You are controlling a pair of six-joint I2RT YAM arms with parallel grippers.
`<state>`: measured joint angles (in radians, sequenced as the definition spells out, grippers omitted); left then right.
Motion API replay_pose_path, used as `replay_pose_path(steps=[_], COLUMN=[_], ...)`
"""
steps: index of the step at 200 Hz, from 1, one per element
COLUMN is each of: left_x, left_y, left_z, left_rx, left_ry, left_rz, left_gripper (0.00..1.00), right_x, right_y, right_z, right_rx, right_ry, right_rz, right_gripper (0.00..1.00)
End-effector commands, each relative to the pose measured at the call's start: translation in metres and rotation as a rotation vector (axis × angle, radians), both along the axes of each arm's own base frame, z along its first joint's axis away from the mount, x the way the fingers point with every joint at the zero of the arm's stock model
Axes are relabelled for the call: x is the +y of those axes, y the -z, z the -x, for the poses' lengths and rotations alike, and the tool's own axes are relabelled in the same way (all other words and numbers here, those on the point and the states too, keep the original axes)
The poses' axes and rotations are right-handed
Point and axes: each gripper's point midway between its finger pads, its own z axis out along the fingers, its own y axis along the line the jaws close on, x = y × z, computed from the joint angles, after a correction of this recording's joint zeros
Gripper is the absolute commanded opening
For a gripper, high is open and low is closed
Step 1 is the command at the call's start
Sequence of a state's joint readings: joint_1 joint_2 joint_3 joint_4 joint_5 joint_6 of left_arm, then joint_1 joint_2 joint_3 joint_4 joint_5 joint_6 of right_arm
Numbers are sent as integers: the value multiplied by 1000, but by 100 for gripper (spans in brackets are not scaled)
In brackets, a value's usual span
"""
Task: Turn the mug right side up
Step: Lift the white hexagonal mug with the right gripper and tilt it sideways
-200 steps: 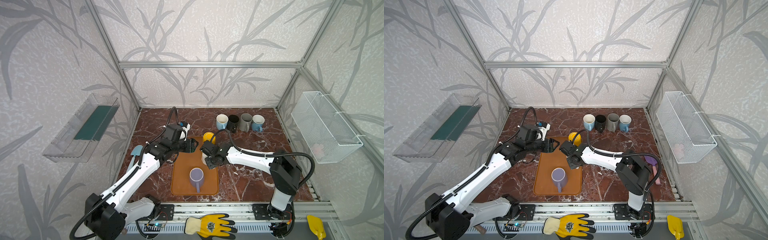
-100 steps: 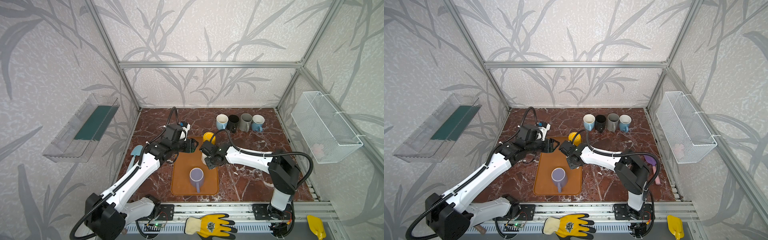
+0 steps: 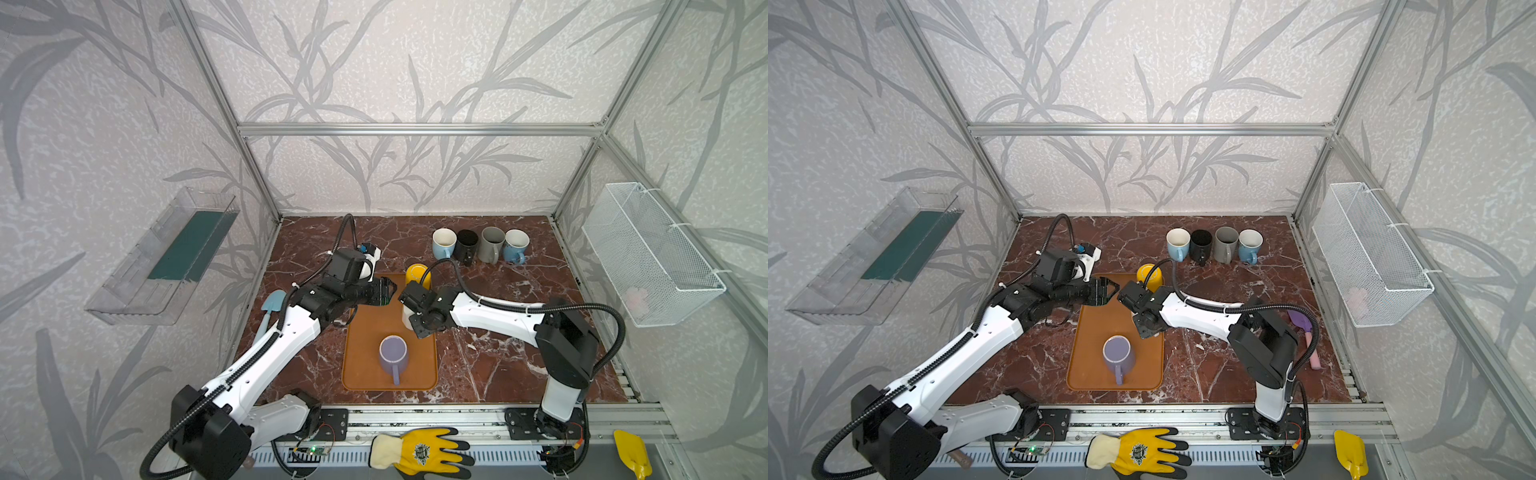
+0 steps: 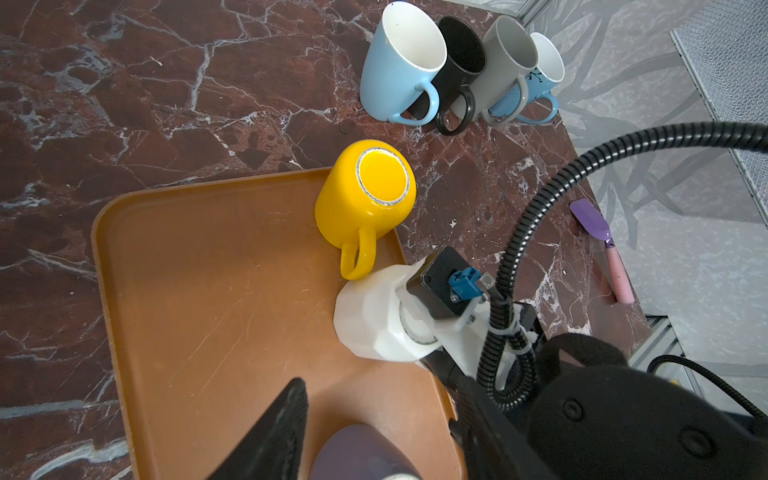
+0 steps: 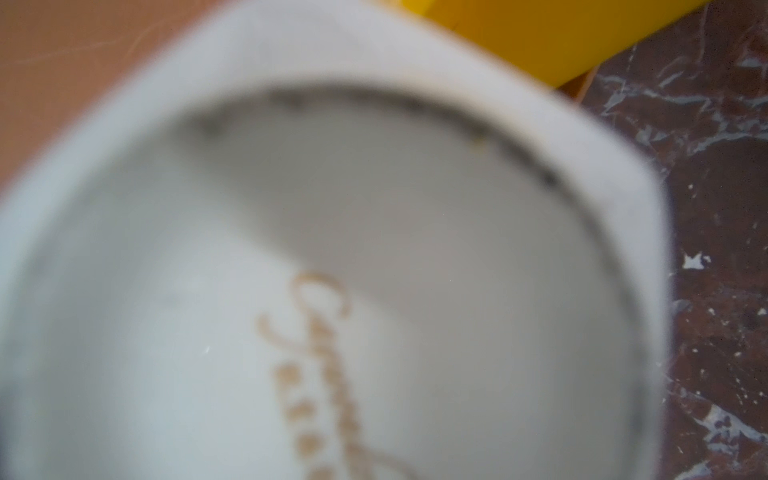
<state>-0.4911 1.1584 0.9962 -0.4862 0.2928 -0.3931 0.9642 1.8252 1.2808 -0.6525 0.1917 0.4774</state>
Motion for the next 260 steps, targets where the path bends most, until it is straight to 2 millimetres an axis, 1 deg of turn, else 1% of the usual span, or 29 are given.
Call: replay_pose_path(steps=[1, 21, 33, 54, 112, 166, 191, 205, 207, 212, 260], left_x=[-2, -2, -2, -1, 0, 3, 3, 4, 4, 4, 6], left_y=[-11, -11, -10, -11, -9, -12, -14, -15, -15, -15, -17], left_z=[0, 0, 0, 1, 0, 1, 2, 3, 3, 3, 3], left_rx=[-27, -26, -26, -29, -23, -36, -41, -42, -43, -43, -50], left_ry=[16, 14, 15, 11, 8, -2, -5, -6, -8, -9, -14], left_rz=[2, 0, -1, -3, -8, -7, -5, -3, -4, -4, -3], left_gripper=[60, 60, 60, 60, 59, 59, 59, 59, 59, 59, 59], right_x=[0, -1, -1, -1, 0, 9, 9, 9, 9, 9, 8], right_y=[0, 0, -1, -2, -9, -31, -41, -40, -48, -52, -66], right_z=[-2, -2, -2, -2, -2, -4, -5, -5, -5, -5, -5], right_rx=[-6, -7, -9, -10, -22, -60, -81, -80, -93, -100, -127], right_ry=[-3, -1, 0, 1, -8, -31, -33, -35, -35, -34, -33], right_rz=[25, 29, 28, 26, 3, -87, -114, -113, -131, -140, -189], right_gripper=[16, 14, 11, 0, 0, 0, 0, 0, 0, 0, 0])
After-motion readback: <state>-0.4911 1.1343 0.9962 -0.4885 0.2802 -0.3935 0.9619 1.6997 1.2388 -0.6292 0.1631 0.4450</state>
